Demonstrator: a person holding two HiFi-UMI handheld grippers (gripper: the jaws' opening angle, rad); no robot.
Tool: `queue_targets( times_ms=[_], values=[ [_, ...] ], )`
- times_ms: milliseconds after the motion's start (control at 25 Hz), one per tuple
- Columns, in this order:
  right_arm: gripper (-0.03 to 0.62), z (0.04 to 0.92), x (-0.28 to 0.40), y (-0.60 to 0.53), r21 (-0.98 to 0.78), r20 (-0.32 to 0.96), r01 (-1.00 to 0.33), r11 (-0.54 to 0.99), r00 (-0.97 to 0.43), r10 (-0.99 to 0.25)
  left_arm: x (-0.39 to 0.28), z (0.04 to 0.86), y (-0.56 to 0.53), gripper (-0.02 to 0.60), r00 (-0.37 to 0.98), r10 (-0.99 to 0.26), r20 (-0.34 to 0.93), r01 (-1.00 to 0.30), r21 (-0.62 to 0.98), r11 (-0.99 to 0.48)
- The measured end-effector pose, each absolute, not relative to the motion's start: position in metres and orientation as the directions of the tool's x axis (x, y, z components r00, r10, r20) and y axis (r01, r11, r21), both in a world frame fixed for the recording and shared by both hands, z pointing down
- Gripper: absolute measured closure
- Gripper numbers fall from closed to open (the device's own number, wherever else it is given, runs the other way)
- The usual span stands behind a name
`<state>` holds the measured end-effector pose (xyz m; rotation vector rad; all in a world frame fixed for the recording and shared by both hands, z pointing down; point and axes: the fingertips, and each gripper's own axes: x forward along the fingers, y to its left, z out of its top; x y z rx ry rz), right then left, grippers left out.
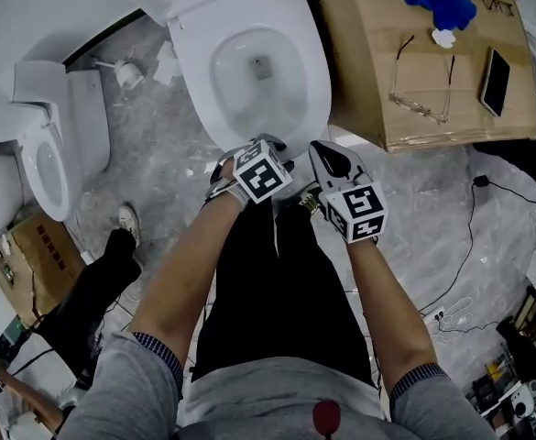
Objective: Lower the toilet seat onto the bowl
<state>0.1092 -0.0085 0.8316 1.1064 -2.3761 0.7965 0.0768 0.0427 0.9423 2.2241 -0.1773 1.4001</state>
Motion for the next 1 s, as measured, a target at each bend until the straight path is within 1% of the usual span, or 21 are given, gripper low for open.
queue_targets(
  times_ms=[200,1000],
  values=[
    [0.58,0.844,0.108,-0.006,-0.332,0.573,-0.784,0.524,-0.609,-0.548,0.078,0.956,0.048,0.41,0.468,0.178,0.866,-0.375,0.377,-0.847],
    [0.58,0.873,0.111,-0.009,-0.342,0.591,-0.786,0.515,-0.606,-0.533,0.079,1.002,0.05,0.4,0.454,0.197,0.869,-0.413,0.401,-0.818]
  ],
)
